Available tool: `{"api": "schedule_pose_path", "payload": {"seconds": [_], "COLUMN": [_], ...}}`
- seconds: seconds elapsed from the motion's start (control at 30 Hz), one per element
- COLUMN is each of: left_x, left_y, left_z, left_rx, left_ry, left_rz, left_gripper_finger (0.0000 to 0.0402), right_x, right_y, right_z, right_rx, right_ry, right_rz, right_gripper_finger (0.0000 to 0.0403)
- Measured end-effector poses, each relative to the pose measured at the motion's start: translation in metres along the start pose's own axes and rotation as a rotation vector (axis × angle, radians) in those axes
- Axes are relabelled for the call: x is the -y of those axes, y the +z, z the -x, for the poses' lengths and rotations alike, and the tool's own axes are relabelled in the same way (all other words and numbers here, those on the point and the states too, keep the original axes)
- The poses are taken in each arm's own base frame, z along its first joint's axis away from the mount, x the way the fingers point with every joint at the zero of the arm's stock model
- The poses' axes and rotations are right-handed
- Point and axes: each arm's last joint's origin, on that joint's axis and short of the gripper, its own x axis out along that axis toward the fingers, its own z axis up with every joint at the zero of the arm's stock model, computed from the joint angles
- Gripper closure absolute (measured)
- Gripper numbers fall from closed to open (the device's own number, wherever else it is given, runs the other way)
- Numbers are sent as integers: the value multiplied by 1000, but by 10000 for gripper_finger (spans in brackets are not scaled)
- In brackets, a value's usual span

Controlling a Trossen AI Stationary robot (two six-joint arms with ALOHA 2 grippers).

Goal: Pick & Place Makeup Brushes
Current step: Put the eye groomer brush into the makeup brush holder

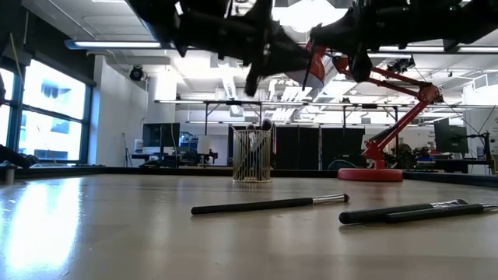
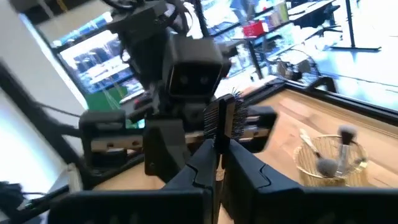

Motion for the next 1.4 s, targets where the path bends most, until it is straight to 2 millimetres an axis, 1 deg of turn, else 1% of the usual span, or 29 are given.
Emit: {"api": "schedule_pose_path", "payload": {"seconds": [0.1,0.23,0.33,0.5,0.6,0.7,0.83,0.97,1.07,1.17,1.3,1.4], "left_x": [-6,-12,-13,-17,-28,-43,-60,-71,-75,-76,-75,-75], "left_y": [8,18,26,43,45,41,28,16,11,8,8,7], "left_z": [8,27,43,73,94,117,145,160,165,165,165,165], "left_rx": [-46,-130,-174,-175,-162,-141,-140,-132,-116,-136,-149,-157], "left_ry": [-18,34,81,123,135,154,190,207,211,195,144,142], "left_rz": [-6,-44,-99,-209,-240,-228,-198,-181,-181,-178,-179,-180], "left_gripper_finger": [325,325,325,325,325,325,325,325,325,325,325,325], "right_x": [0,1,2,4,1,-9,-21,-29,-35,-35,-25,-13], "right_y": [0,0,1,2,1,6,12,16,17,15,13,9], "right_z": [0,0,0,1,0,-7,-29,-61,-86,-109,-134,-146], "right_rx": [7,9,34,65,76,85,79,51,18,-8,-22,-37], "right_ry": [-8,-34,-83,-156,-207,-255,-308,-351,-383,-432,-505,-535], "right_rz": [-2,38,50,58,89,140,220,310,385,454,496,500], "right_gripper_finger": [394,394,394,395,395,395,395,395,394,393,394,392]}}
